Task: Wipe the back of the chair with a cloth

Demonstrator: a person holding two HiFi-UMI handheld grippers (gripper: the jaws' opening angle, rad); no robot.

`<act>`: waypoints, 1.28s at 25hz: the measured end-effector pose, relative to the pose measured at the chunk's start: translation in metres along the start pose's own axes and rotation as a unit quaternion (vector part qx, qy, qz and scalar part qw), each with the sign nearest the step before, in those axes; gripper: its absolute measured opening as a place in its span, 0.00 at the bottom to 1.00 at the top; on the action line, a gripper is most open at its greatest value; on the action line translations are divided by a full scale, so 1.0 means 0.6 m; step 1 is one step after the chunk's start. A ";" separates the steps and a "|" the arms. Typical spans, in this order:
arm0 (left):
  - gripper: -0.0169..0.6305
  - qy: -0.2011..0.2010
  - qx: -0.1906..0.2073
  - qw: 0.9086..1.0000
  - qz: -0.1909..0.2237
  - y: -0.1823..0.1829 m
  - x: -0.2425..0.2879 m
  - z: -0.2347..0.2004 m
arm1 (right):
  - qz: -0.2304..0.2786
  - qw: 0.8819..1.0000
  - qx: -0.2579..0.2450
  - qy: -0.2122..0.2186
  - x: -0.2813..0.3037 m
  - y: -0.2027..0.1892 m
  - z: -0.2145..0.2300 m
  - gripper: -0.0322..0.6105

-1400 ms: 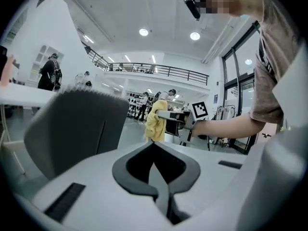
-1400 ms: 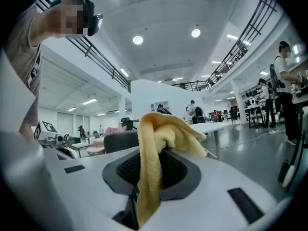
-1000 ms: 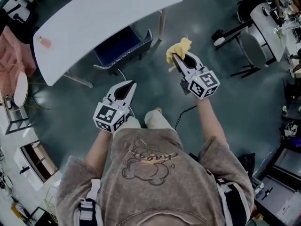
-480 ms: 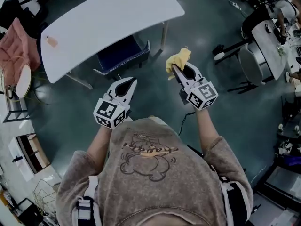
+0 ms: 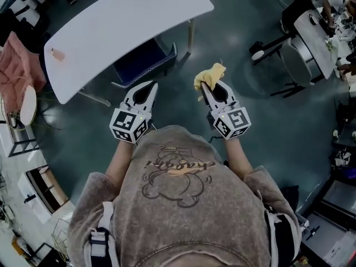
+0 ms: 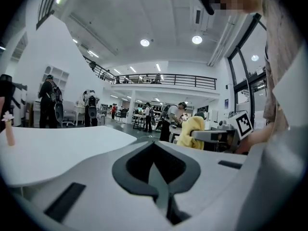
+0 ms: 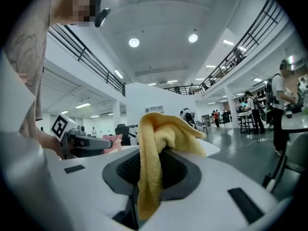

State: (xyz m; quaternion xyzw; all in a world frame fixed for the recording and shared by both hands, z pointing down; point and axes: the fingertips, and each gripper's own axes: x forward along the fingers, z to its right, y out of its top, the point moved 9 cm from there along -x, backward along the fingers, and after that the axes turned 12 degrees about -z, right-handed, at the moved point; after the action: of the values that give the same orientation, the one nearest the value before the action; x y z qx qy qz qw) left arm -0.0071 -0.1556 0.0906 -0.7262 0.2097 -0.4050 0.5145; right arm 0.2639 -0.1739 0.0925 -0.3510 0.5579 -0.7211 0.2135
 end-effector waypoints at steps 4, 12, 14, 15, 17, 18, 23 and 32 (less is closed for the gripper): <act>0.04 -0.004 -0.005 1.000 0.000 -0.016 0.000 -0.014 | -0.013 0.999 -0.016 -0.027 -0.007 -0.047 -0.040 0.19; 0.04 -0.015 -0.014 1.000 0.016 -0.051 0.007 -0.022 | -0.030 0.996 0.047 -0.067 -0.010 -0.119 -0.059 0.19; 0.04 -0.015 -0.015 1.000 0.020 -0.057 0.009 -0.025 | -0.031 0.996 0.055 -0.065 -0.002 -0.125 -0.062 0.20; 0.04 -0.015 -0.016 1.000 0.023 -0.059 0.009 -0.027 | -0.031 0.996 0.055 -0.063 0.002 -0.125 -0.065 0.20; 0.04 -0.012 -0.019 0.999 0.026 -0.061 0.007 -0.030 | -0.028 0.996 0.054 -0.060 0.008 -0.119 -0.068 0.20; 0.04 -0.009 -0.020 0.999 0.026 -0.062 0.007 -0.031 | -0.026 0.996 0.053 -0.059 0.010 -0.116 -0.068 0.20; 0.04 0.002 -0.030 0.999 0.025 -0.065 0.000 -0.031 | -0.019 0.997 0.056 -0.054 0.015 -0.103 -0.068 0.19; 0.04 0.009 -0.029 0.999 0.026 -0.059 -0.012 -0.036 | -0.021 0.998 0.046 -0.043 0.028 -0.099 -0.073 0.19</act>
State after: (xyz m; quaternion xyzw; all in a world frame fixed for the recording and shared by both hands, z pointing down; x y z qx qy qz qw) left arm -0.0324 -0.1492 0.1238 -0.7315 0.2447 -0.3921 0.5013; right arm 0.2253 -0.1401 0.1482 -0.3831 0.5074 -0.7342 0.2383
